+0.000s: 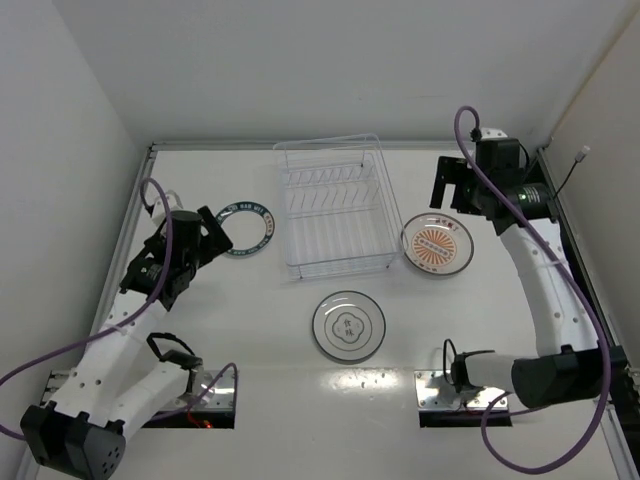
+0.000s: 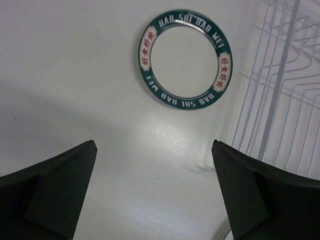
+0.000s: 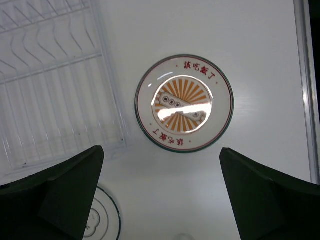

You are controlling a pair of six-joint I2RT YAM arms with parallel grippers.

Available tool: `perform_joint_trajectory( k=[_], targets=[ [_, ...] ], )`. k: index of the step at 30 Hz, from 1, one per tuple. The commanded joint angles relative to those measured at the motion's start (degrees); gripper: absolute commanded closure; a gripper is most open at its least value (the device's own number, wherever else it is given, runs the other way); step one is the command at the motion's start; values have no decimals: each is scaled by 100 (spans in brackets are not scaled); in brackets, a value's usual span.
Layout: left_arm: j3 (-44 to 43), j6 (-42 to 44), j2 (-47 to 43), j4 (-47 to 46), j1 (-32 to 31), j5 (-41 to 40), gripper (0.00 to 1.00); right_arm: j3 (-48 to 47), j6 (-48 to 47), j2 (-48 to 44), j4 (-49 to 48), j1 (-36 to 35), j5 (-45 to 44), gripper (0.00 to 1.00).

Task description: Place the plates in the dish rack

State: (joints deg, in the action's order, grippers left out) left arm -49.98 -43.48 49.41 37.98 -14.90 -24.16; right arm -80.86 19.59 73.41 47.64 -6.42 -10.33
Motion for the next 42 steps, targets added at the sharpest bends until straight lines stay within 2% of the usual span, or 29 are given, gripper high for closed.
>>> perform_joint_trajectory(
  k=[1, 3, 5, 7, 8, 9, 11, 15, 18, 19, 24, 28, 30, 35, 37, 39, 42],
  targets=[
    [172, 5, 34, -272, 39, 664, 0, -70, 97, -178, 561, 114, 13, 1],
    [172, 129, 95, -500, 39, 947, 0, -193, 27, 58, 562, 359, 503, 1],
    [225, 199, 95, -694, 39, 1306, 0, -193, 192, 261, 336, 578, 1538, 1],
    [391, 200, 148, -1037, 39, 1623, 0, 437, 727, 341, 28, 999, 2366, 1],
    [444, 200, 148, -1142, 92, 1730, 0, 1188, 1252, 341, -487, 1602, 2664, 1],
    [445, 200, 148, -1291, 92, 1809, 0, 1622, 1457, 341, -840, 1956, 3407, 1],
    [445, 200, 148, -1293, 92, 1880, 0, 2221, 1626, 524, -1326, 2615, 3896, 1],
    [191, 401, 148, -969, 92, 1827, 0, 1996, 1626, 956, -1117, 2987, 3276, 1],
    [-117, 831, 201, -854, 92, 1485, 0, 1855, 1574, 1368, -967, 3434, 3054, 1],
    [-170, 911, 201, -914, 92, 1406, 0, 1855, 1504, 1613, -967, 3671, 3002, 7],
    [-118, 842, 332, -1089, 153, 1308, 0, 2547, 1626, 1931, -1423, 4200, 3125, 9],
    [49, 614, 534, -1327, 312, 1511, 0, 2549, 1731, 2616, -1494, 4053, 2940, 15],
    [102, 613, 648, -1406, 478, 1564, 0, 2549, 1933, 2871, -1713, 3920, 3114, 24],
    [49, 666, 983, -1811, 733, 1459, 0, 1849, 2286, 3581, -1837, 3376, 3045, 29],
    [102, 666, 1123, -2038, 795, 1458, 0, 1531, 2286, 3916, -1461, 3112, 3125, 41],
    [102, 491, 1176, -2145, 926, 1537, 0, 1082, 2286, 4119, -1293, 2936, 3010, 48],
    [102, 341, 1326, -2294, 1155, 1660, 0, 1081, 2531, 4235, -1370, 2812, 3142, 74]
  ],
)
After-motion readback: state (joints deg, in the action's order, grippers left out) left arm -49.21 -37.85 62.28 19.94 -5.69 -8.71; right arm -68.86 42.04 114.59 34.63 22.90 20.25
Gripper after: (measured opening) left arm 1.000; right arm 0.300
